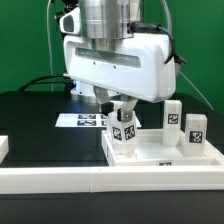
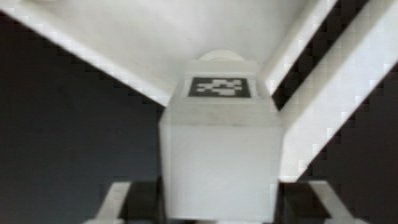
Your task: Assemble square table
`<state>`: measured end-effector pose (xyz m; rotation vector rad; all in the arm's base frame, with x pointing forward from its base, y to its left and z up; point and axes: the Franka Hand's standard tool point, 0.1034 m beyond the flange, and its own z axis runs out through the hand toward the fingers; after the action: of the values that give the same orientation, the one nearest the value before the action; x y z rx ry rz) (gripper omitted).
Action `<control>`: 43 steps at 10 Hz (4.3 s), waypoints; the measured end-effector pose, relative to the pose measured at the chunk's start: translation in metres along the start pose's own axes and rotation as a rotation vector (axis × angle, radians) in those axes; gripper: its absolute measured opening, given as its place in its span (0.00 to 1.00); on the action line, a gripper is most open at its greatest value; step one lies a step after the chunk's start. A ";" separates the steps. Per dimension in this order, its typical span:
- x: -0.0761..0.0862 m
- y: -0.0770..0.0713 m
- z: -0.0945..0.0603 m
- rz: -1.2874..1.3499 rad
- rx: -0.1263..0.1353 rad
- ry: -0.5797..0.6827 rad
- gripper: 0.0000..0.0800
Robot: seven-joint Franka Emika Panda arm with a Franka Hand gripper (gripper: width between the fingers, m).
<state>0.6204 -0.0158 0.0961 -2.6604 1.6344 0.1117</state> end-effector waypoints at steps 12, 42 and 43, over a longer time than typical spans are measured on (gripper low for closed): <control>-0.008 -0.006 0.000 0.356 0.021 -0.009 0.76; -0.012 -0.008 0.007 -0.368 0.037 0.008 0.36; -0.012 -0.008 0.007 -0.283 0.040 0.005 0.36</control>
Offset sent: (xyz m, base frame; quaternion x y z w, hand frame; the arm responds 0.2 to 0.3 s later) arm 0.0000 0.0096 -0.0036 -0.0112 0.0005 0.1691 0.9855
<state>0.6221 -0.0011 0.0899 -2.8266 1.2294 0.0669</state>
